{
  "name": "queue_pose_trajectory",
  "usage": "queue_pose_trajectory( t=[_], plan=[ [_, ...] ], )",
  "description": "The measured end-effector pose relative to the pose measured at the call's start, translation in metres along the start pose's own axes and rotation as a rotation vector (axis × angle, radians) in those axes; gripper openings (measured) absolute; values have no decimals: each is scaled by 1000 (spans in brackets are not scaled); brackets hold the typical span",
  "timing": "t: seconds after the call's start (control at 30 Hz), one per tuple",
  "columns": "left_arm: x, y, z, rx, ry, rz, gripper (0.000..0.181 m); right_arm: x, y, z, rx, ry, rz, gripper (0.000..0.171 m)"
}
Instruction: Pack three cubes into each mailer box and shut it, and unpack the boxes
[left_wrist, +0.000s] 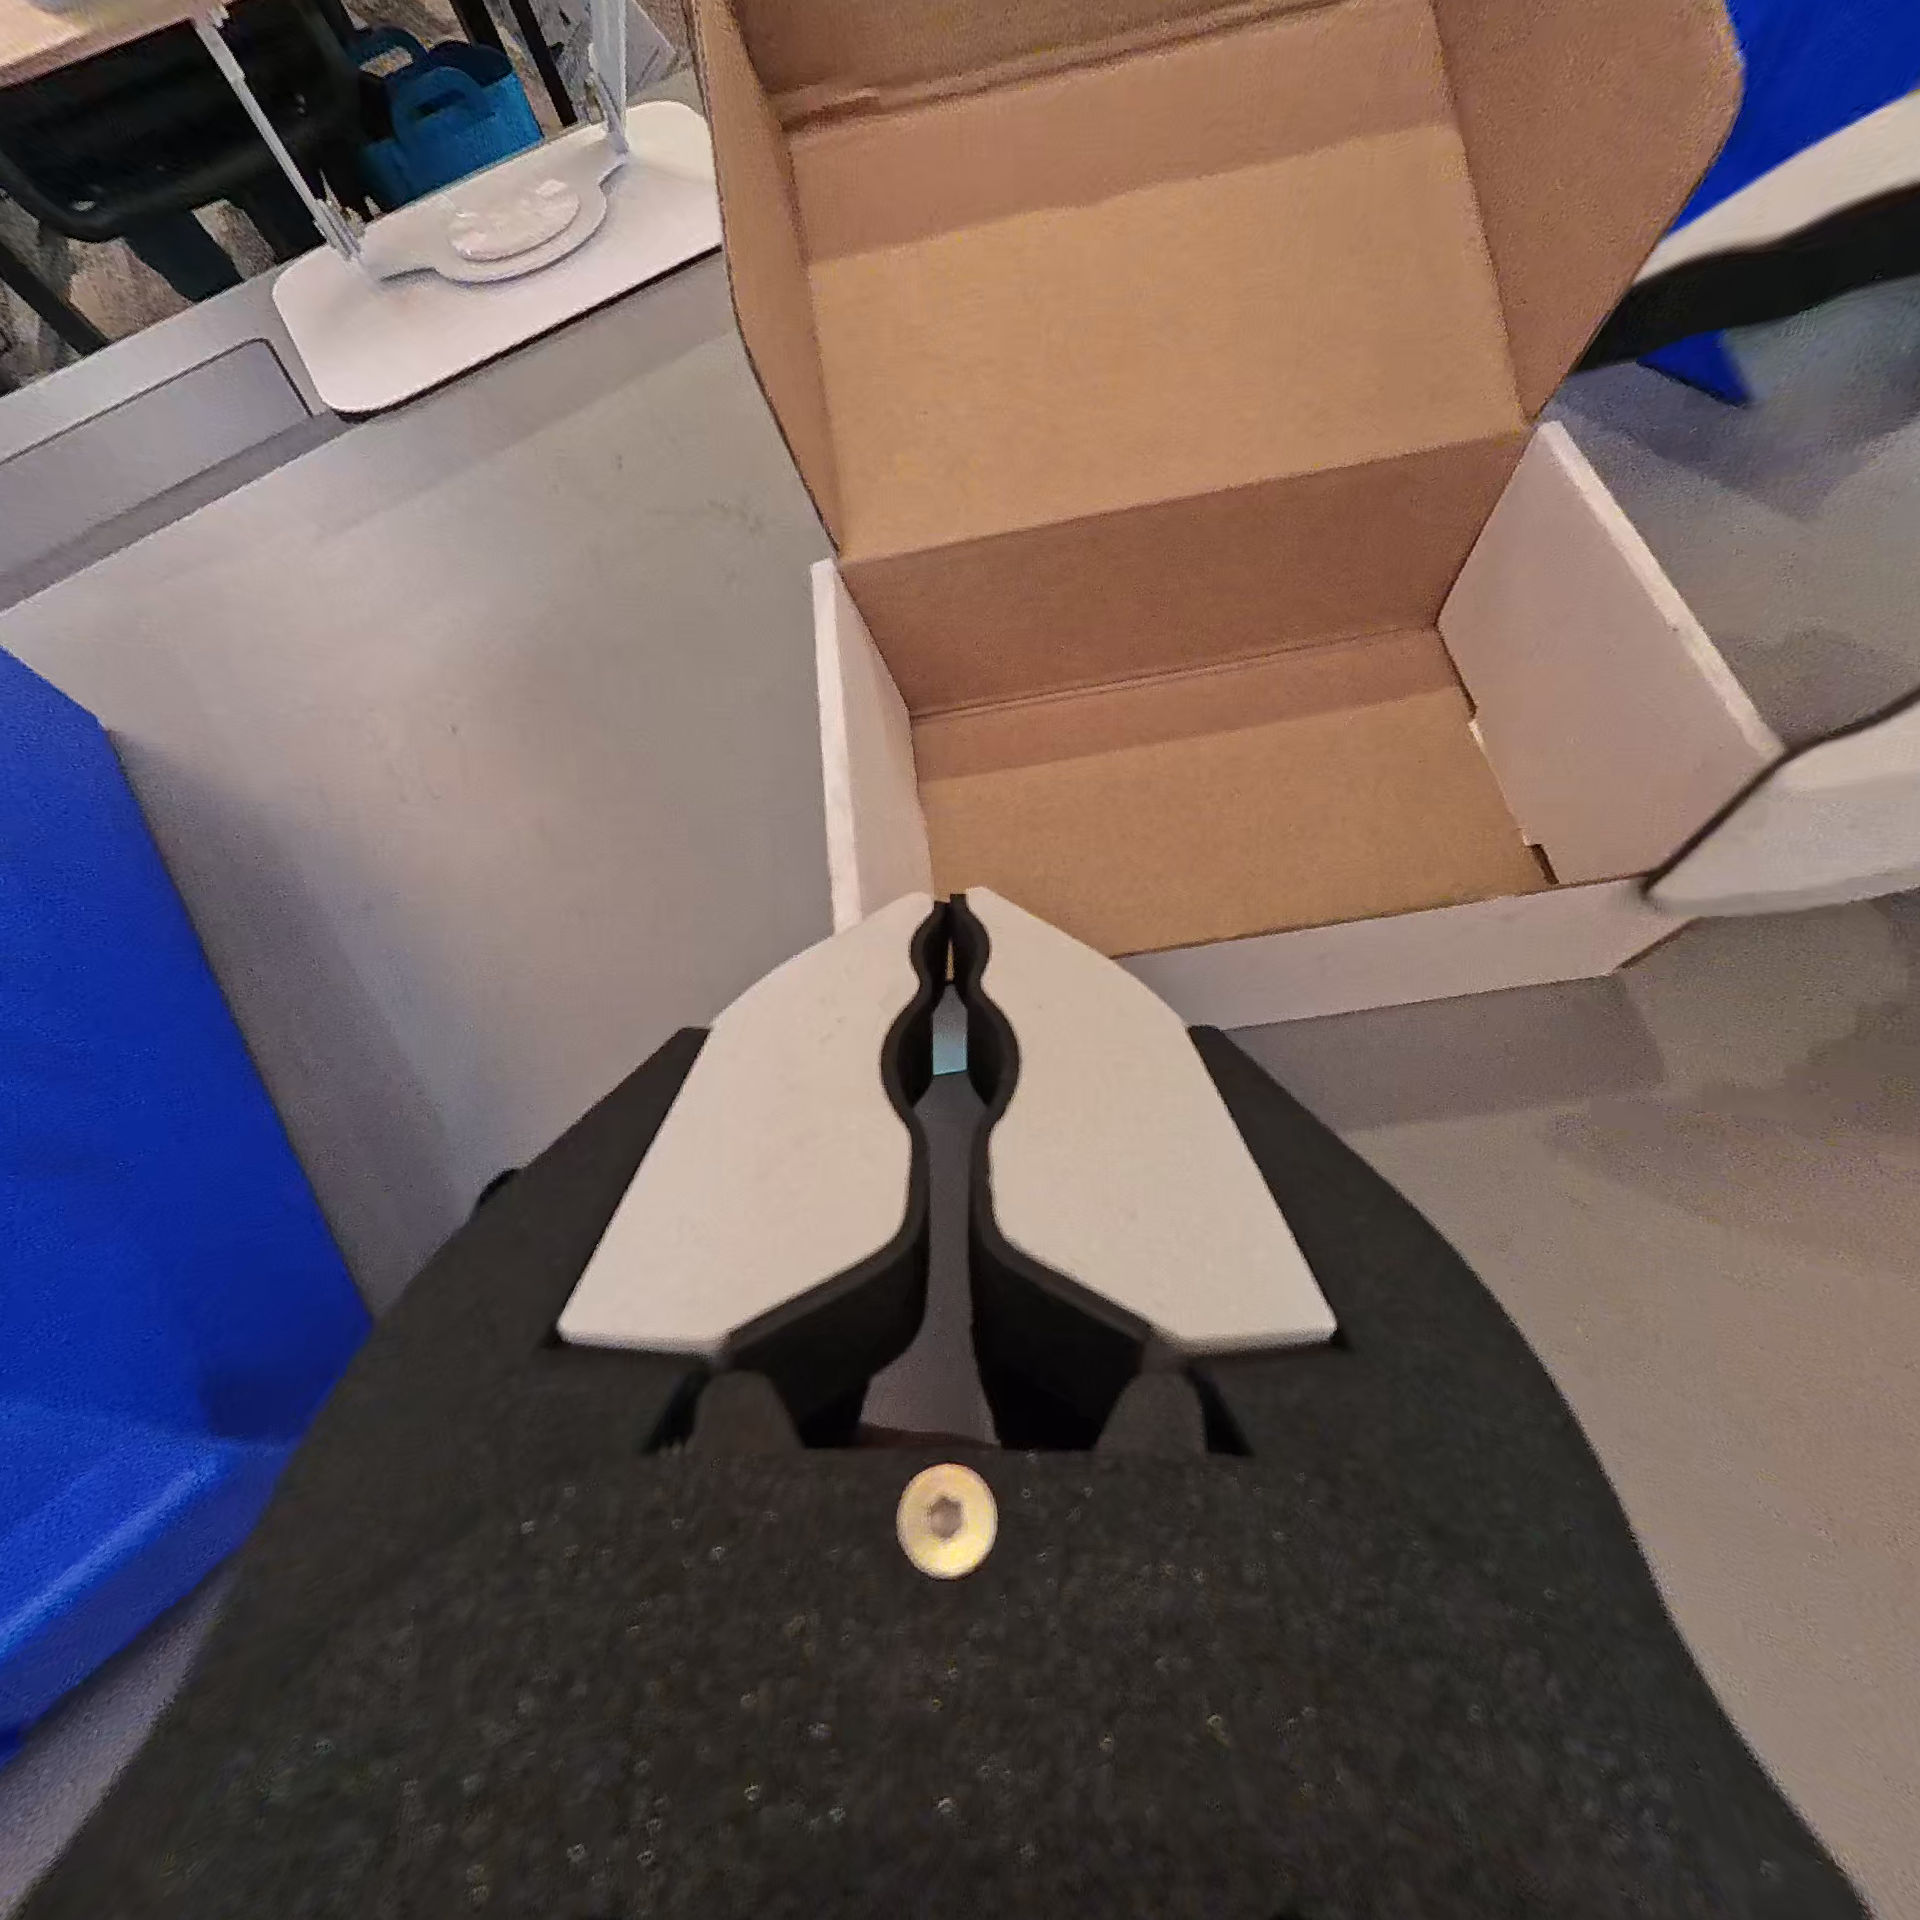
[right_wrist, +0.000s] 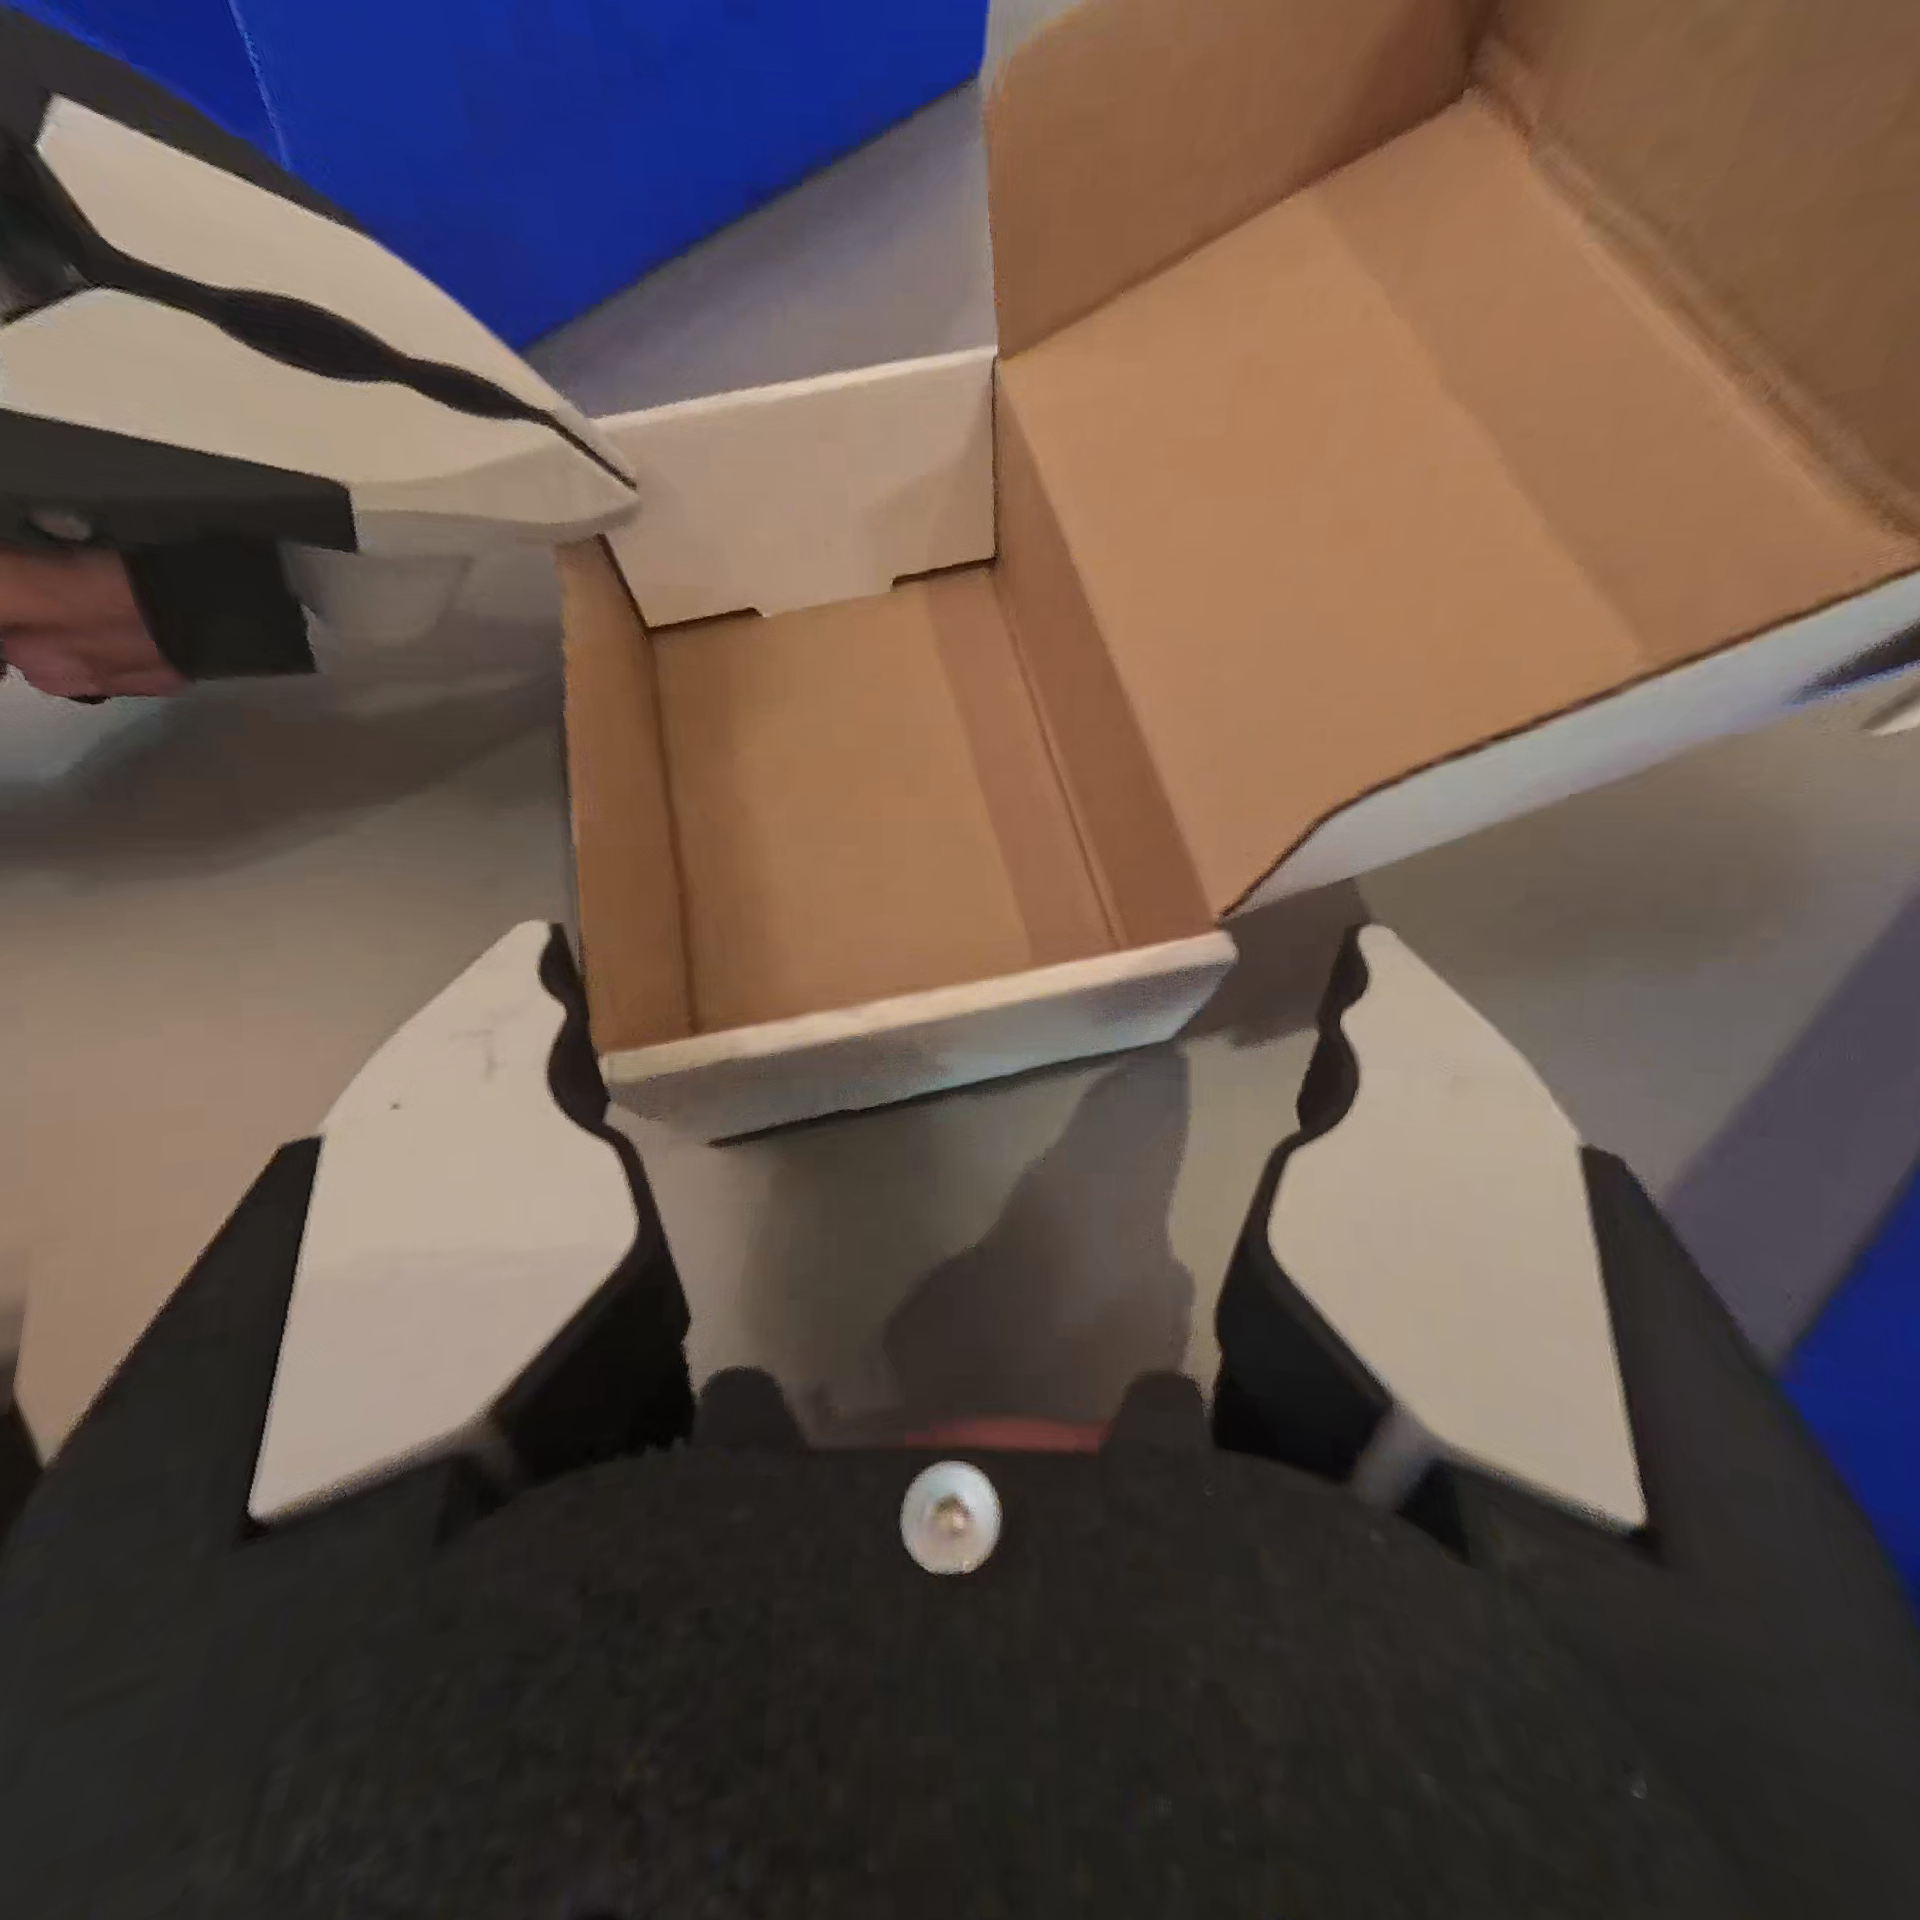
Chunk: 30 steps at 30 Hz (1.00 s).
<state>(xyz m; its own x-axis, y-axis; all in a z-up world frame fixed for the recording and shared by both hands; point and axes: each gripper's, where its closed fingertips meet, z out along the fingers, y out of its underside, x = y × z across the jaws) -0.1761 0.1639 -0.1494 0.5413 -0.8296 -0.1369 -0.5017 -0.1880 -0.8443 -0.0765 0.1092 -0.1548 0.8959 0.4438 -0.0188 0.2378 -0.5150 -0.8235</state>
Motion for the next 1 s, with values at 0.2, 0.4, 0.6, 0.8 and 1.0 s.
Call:
queue_pose_trajectory(
  t=[0.2, 0.4, 0.6, 0.8, 1.0],
  plan=[
    [3, 1, -2, 14, 6, 5, 0, -8, 24, 24, -150, -51, 15, 134],
    [10, -11, -27, 23, 135, -45, 33, -7, 25, 25, -148, -59, 26, 133],
    [-26, -57, -120, 73, 456, -41, 47, -7, 25, 25, -145, -58, 28, 133],
    [-166, 5, -103, -286, 300, 282, 52, -7, 25, 25, -144, -59, 29, 133],
    [-191, 55, -41, -520, 371, 494, 54, -7, 25, 25, -143, -59, 29, 133]
  ],
)
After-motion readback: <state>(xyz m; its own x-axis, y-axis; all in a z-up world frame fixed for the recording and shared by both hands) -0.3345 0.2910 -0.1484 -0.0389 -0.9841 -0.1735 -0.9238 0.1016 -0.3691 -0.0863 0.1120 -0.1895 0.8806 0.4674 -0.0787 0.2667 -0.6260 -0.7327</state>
